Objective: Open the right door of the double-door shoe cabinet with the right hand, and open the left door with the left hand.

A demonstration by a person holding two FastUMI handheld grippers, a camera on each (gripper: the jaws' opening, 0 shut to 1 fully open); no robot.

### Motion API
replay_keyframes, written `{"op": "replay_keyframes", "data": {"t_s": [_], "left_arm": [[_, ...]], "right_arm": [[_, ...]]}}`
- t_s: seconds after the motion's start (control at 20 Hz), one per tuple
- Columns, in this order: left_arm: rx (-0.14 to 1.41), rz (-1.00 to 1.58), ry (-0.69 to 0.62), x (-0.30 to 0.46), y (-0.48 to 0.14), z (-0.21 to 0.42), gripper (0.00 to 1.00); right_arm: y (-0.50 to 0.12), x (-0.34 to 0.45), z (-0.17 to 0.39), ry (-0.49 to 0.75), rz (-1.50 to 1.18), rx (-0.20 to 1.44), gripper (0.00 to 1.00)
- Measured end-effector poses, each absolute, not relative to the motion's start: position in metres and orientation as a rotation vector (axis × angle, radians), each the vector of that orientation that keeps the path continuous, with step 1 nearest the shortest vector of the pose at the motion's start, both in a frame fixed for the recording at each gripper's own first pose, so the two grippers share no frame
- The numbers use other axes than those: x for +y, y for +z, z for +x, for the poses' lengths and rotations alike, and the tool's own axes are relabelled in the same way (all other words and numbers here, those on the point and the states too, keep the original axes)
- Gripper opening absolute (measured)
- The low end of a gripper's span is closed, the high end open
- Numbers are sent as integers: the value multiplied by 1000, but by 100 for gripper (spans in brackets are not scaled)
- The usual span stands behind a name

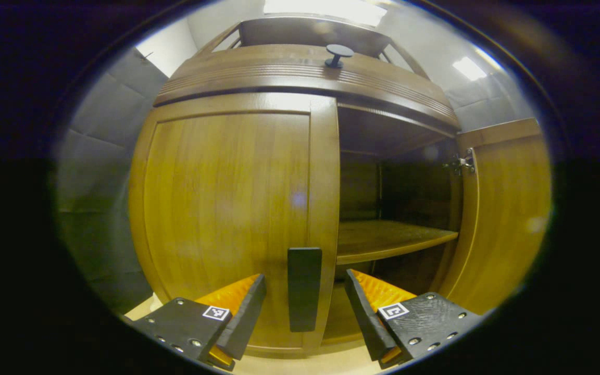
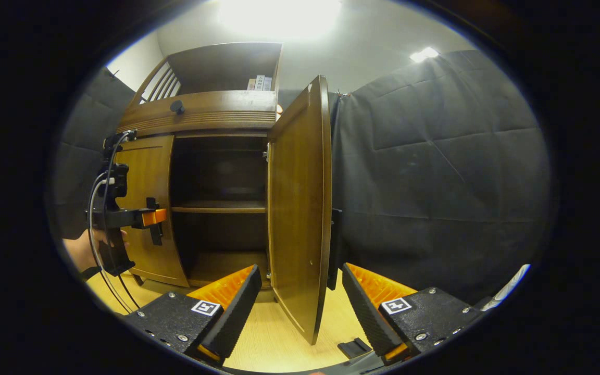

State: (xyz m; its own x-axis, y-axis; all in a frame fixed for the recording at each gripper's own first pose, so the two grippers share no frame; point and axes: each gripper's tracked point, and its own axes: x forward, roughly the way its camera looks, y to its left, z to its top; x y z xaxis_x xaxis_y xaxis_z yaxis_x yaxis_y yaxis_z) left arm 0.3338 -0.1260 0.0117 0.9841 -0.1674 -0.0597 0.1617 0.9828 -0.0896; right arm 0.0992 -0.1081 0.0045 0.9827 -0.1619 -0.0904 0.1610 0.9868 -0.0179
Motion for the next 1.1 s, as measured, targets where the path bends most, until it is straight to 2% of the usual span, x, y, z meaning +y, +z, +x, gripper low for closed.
{"op": "replay_keyframes", "data": {"t_s": [0.15,0.3,0.35,0.4,0.5,0.9,1.1], "left_arm": [[83,-80,-162,-129,8,347,93],[104,-87,-135,-121,-5,356,46],[94,-97,-149,-124,-2,354,36],[86,-103,-163,-131,-4,359,57],[88,-68,-164,-127,-4,352,36],[96,-75,-182,-126,4,341,22],[98,-86,-186,-125,14,340,22]], "right_arm": [[2,-107,102,-158,-8,99,95],[-1,-105,104,-152,-8,105,95],[-2,-104,105,-146,-7,106,95],[-3,-102,106,-141,-7,108,95],[-2,-96,107,-128,-7,108,95],[0,-74,114,-87,-1,100,96],[2,-66,111,-70,4,95,96]]}}
